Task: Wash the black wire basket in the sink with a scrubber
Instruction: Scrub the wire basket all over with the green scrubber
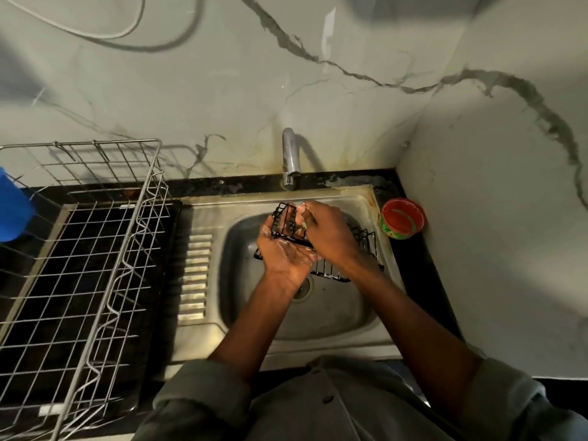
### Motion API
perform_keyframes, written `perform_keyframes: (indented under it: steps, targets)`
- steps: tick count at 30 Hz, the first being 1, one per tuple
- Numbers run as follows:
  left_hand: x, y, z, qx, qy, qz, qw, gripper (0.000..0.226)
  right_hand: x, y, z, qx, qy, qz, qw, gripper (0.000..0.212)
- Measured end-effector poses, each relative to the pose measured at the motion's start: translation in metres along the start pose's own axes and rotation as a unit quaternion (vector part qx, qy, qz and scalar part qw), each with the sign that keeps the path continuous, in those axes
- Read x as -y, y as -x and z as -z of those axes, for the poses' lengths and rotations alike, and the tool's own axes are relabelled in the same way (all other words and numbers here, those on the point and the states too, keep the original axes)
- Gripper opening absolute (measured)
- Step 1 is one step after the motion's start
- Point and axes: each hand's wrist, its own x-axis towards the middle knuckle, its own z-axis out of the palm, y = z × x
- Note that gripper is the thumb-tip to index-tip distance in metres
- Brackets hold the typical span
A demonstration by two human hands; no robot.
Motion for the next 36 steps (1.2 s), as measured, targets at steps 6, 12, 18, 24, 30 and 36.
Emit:
perform_keyframes:
  steps: [6, 12, 18, 24, 30, 36]
  targets:
    - [-0.003, -0.001, -0.003, -0.02, 0.022, -0.007, 1.0, 0.054, 0.008, 0.002, 0.003, 0.0, 0.11, 0.055, 0.992, 0.012]
    - [-0.008, -0.002, -0.004, -0.011, 0.049, -0.022, 0.998, 0.056, 0.0, 0.0, 0.005, 0.015, 0.155, 0.048, 0.987, 0.014]
    - [-0.012, -0.001, -0.002, 0.007, 0.038, -0.006, 0.999, 0.069, -0.021, 0.004, 0.014, 0.038, 0.017, 0.018, 0.999, 0.046]
    - [-0.007, -0.003, -0.001, -0.013, 0.073, -0.011, 0.997, 0.061, -0.009, 0.018, -0.007, -0.097, 0.139, 0.021, 0.985, 0.031]
    - [-0.013, -0.011, 0.005, -0.006, 0.131, -0.019, 0.991, 0.046, -0.004, 0.02, -0.013, -0.083, 0.111, 0.029, 0.99, 0.029]
    - [-0.02, -0.013, 0.003, 0.013, 0.138, -0.003, 0.99, 0.038, -0.028, 0.03, 0.017, -0.142, 0.196, -0.085, 0.967, 0.035]
